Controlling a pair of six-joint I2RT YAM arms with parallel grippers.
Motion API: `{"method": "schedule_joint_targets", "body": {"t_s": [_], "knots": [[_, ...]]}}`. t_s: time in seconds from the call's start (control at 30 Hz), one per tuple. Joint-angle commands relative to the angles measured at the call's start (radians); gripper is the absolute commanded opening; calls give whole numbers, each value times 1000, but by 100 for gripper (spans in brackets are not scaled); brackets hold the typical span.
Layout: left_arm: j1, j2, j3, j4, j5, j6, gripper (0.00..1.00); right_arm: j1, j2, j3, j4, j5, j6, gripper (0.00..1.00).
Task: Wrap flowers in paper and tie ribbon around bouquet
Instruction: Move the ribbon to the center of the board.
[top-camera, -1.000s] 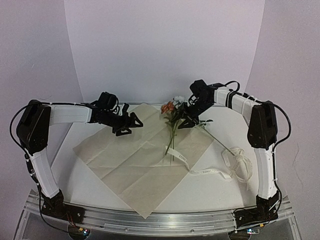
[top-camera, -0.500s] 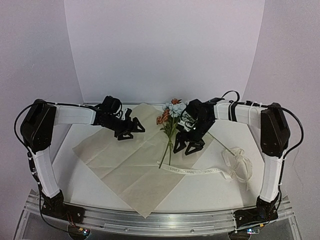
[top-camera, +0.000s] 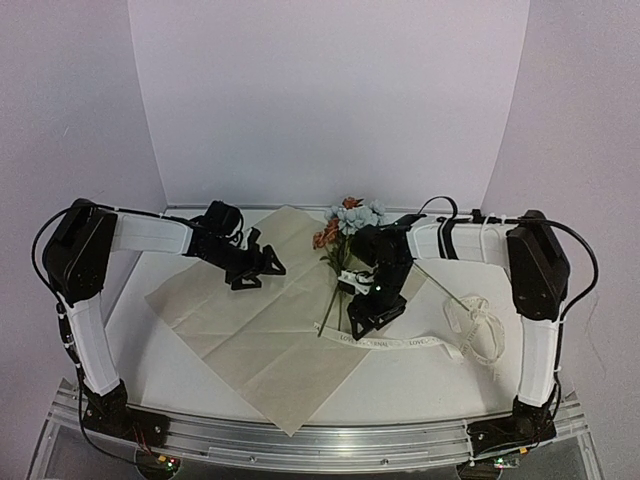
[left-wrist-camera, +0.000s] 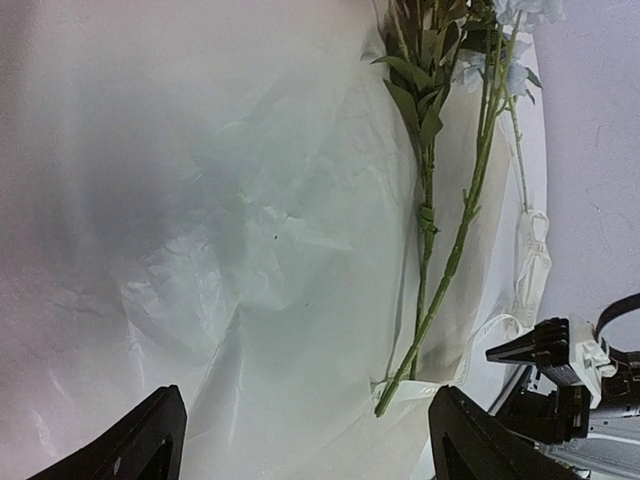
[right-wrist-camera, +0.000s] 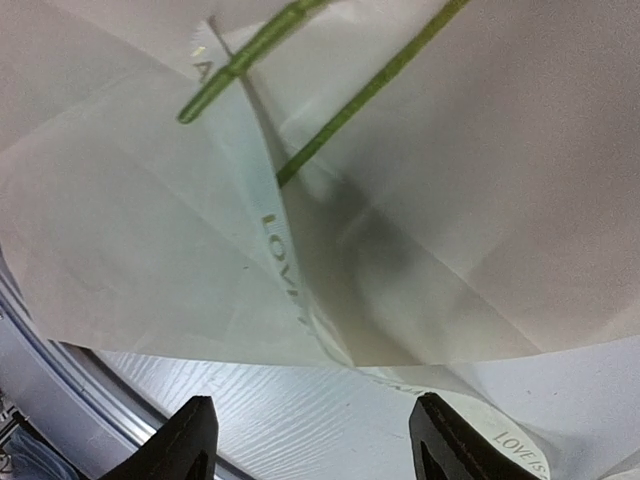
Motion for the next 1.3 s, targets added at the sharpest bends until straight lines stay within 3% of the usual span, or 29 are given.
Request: {"method": "schedule_joint_targets", "body": {"t_s": [0.0,0.2,0.5,0.9,1.27], "knots": [[-2,-28,-56,43,-7,-27,87,8,67,56,-22,56,9,68],[-1,-47,-98,63,-7,-41,87,17,95,62,-18,44,55,65],[-2,-13,-106,52,-34,-94,87,60,79,-5,-18,110,85,51],[7,24,-145,34,-91,-171,87,73,-33,-91,-27,185,132,1],[19,25,-173,63,-70,-185,87,-32,-301,-338,-211,409,277,0]]}}
